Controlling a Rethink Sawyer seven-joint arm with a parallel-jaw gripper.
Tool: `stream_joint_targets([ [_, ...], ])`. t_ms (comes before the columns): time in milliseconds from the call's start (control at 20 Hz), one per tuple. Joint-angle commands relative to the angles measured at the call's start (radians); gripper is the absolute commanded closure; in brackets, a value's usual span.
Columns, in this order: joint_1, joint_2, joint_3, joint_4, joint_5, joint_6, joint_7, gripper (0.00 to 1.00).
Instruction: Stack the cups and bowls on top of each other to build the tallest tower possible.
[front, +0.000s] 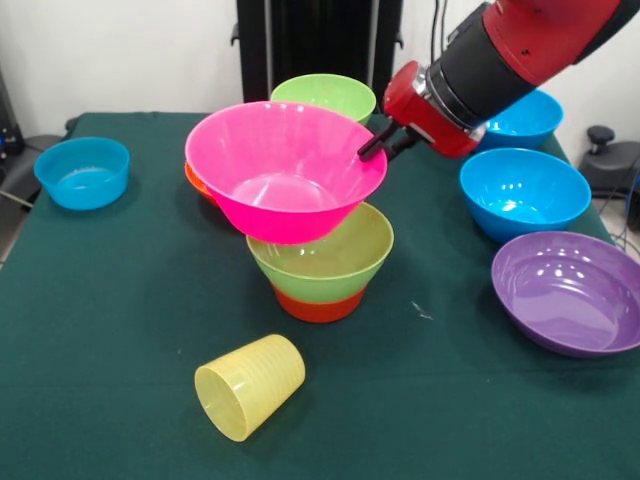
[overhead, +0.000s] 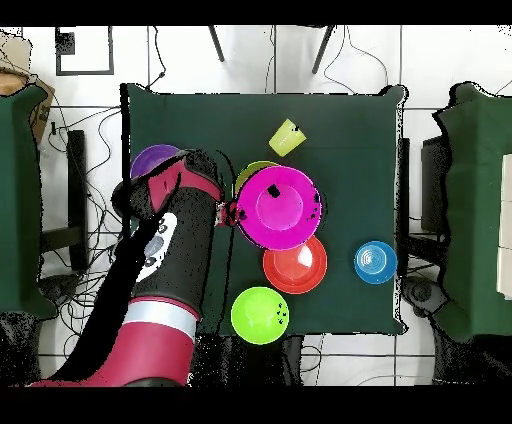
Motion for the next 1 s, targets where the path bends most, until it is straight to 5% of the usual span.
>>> stream_joint_targets([
  [50, 0.013, 0.054, 0.033, -0.061, 0.050, -0.070, 0.269, 1.00],
  [1000, 0.006, 0.026, 0.033, -0.063, 0.132, -0.051, 0.222, 1.00],
])
